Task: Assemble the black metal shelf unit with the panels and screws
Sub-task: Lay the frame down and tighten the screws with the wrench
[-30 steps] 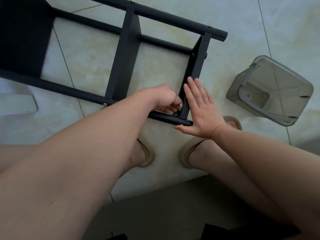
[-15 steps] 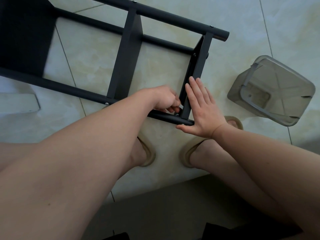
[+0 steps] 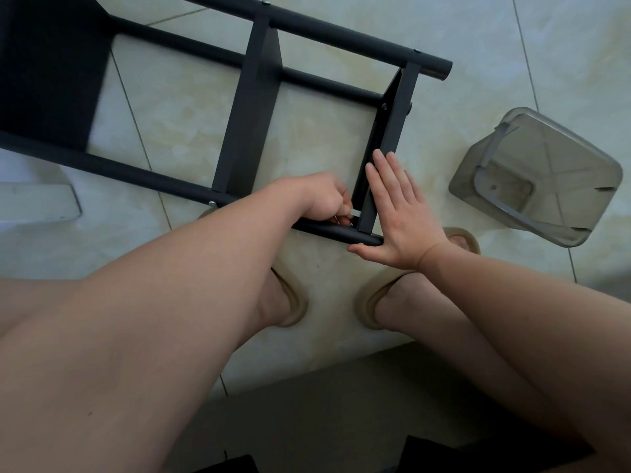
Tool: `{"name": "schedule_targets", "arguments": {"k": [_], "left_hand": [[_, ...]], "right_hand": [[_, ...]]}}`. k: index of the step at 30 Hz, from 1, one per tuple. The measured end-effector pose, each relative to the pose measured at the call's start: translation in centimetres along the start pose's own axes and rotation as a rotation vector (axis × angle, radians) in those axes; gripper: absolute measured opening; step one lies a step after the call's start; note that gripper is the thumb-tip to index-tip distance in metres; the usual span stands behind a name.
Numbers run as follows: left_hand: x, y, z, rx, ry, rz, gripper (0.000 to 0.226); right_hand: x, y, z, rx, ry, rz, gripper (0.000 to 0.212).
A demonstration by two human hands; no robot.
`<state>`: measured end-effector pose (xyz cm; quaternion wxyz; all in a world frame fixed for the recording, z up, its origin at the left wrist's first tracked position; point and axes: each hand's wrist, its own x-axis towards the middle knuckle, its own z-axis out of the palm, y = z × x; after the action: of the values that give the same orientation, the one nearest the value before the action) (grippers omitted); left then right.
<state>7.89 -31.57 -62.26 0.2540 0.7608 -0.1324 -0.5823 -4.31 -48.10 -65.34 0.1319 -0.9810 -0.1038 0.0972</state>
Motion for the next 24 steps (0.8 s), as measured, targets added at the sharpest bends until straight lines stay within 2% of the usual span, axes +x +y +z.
{"name": "schedule_targets", "arguments": {"k": [10,14,19,24], "left_hand": [[-0.1,-0.1,0.2,0.201,-0.022,-0.016,0.005],[-0.1,-0.2,0.0,0.189,-0.026,-0.028,0.005],[-0.1,-0.9,-0.7,0.092,0.092,-0.007,0.015],[0.0,-0.5,-0.8,0.188,0.133,0.059,0.012]], "right_hand": [[0.0,-0.1,-0.3,0.001,-0.026,0.011,0.118],[0.0,-0.1,-0.3,0.002,-0.027,0.009,0.118],[-0.1,-0.1,-0.2,-0.001,-0.028,0.012,0.118],[-0.1,0.0,-0.2,-0.004,-0.031,0.009,0.118]]}}
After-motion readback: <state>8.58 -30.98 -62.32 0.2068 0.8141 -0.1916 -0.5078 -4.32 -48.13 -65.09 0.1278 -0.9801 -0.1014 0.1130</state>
